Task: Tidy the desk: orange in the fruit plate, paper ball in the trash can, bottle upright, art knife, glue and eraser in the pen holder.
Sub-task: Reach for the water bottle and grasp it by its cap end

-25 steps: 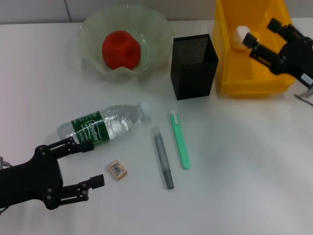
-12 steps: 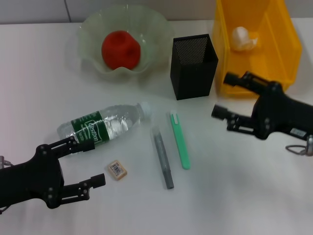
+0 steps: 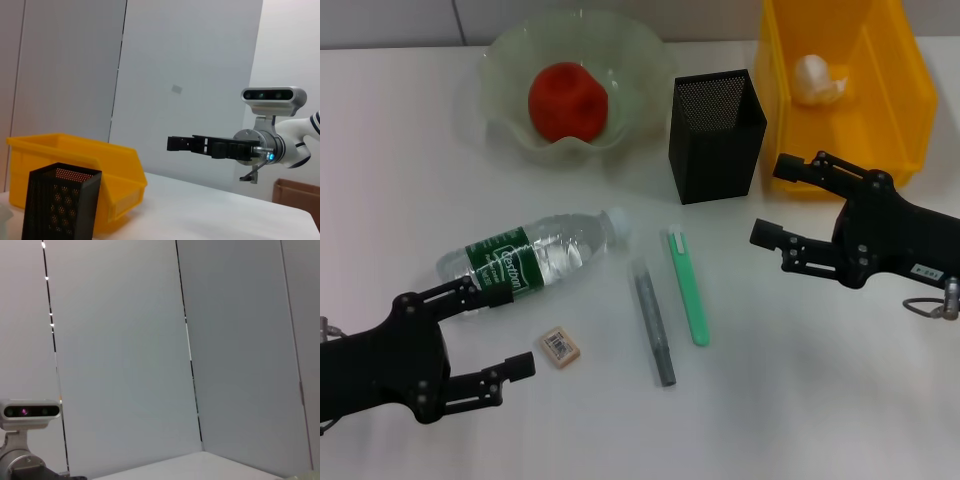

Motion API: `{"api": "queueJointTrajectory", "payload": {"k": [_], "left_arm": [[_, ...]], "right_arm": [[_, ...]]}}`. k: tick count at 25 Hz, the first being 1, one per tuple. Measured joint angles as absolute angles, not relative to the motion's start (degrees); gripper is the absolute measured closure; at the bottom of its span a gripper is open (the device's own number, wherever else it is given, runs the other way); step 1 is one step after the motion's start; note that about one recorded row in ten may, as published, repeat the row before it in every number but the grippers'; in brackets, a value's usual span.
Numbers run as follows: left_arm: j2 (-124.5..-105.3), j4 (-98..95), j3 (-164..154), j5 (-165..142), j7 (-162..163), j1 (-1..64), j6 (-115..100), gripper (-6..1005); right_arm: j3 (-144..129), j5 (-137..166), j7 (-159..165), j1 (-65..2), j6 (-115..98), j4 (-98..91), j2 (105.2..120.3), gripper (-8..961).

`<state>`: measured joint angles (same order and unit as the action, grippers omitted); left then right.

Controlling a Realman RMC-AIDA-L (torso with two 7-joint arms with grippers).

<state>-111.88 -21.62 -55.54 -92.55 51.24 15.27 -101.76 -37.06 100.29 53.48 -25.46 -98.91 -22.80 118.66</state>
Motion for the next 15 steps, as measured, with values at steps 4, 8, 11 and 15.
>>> {"api": "queueJointTrajectory", "payload": {"k": [4,8,11,15], "left_arm": [[-111.88,-21.6,-55.4,-92.5,51.2,15.3,-101.8,315],[-111.88,-21.6,-55.4,-92.6,51.2,15.3,-101.8,317],[-111.88,-21.6,-55.3,-92.5,51.2,15.3,-101.7,318],[-111.88,-21.6,-55.3,-92.6,51.2,15.3,-101.6,319]], "right_arm": [[-37.2,100.5,53.7,-25.1,-97.4,-23.6,118.54,118],[-37.3,103.8,53.7,-24.6,-93.3,-24.3,118.8,119],[-37.3,106.7,53.2,-24.5,-90.1,-24.3,118.92,119],[-37.2,108.0,50.5,-23.9,-88.3,-23.4,118.96,119]]}}
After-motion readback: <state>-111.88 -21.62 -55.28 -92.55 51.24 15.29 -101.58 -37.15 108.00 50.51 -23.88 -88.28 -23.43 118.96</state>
